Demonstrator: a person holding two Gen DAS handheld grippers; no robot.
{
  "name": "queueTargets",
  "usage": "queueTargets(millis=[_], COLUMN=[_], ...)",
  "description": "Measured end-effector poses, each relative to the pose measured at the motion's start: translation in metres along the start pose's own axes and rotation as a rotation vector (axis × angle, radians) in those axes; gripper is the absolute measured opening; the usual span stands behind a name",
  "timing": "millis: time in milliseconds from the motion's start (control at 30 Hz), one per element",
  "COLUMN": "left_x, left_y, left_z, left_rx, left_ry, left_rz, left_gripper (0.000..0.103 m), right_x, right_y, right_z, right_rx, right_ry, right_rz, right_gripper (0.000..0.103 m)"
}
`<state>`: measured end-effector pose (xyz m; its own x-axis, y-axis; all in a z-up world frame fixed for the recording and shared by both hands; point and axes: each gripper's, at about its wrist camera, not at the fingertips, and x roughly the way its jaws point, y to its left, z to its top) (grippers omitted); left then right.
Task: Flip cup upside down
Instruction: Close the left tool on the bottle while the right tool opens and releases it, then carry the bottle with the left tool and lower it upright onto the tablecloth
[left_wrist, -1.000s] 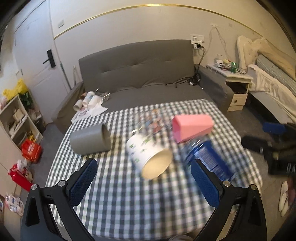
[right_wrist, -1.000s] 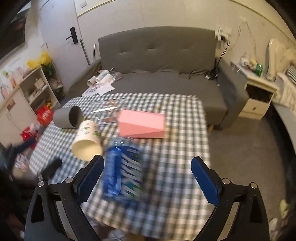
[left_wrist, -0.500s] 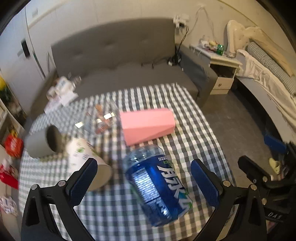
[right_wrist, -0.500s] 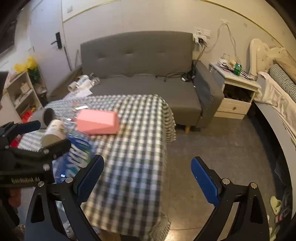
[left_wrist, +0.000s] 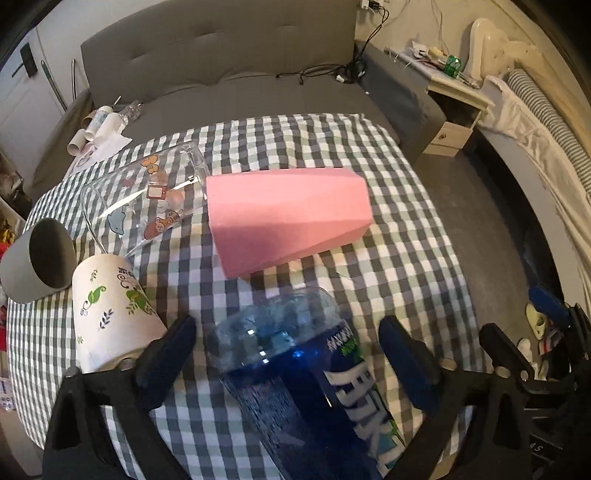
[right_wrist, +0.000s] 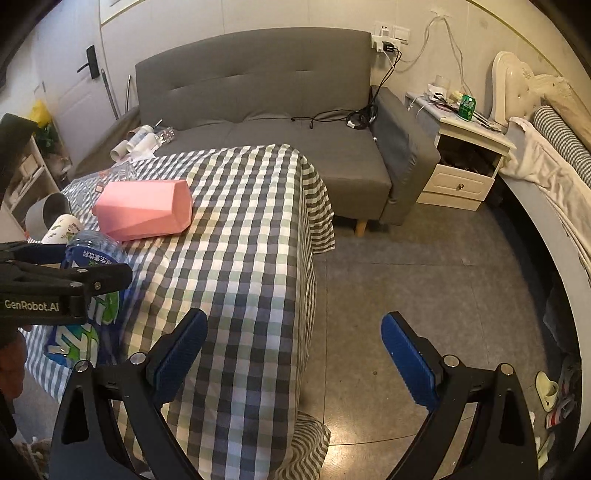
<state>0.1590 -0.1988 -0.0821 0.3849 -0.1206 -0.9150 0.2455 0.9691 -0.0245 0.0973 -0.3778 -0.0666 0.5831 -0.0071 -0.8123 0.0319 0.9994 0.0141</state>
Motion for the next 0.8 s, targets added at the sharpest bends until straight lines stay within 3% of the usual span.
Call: queueTargets(millis=[133, 333, 633, 800], left_x=[-0.001, -0.019, -0.07, -0.085], left_y=[0.006, 0.011, 0.005, 0.0], left_z=[0.003, 0.003, 0.007, 0.002], left_rx=[-0.02, -0.026, 0.04, 0.103], left_ry=[0.023, -0.001, -0.202, -0.328], left_rz=[-0.044, -0.086, -0.063, -0.006], left_gripper=[0.078, 0.078, 0.077, 0.077], right_x=[0.002, -0.004, -0.024, -0.03], right_y=[0.002, 0.004, 0.007, 0.011], right_z=[-0.002, -0.003, -0.002, -0.002], right_rx=[-0.004, -0.008, -0.004, -0.005], right_ry=[0.006, -0.002, -0.035, -0.051], right_rz=[-0.002, -0.006, -0.005, -0.001], right_gripper=[0.096, 0.096, 0.096, 0.096])
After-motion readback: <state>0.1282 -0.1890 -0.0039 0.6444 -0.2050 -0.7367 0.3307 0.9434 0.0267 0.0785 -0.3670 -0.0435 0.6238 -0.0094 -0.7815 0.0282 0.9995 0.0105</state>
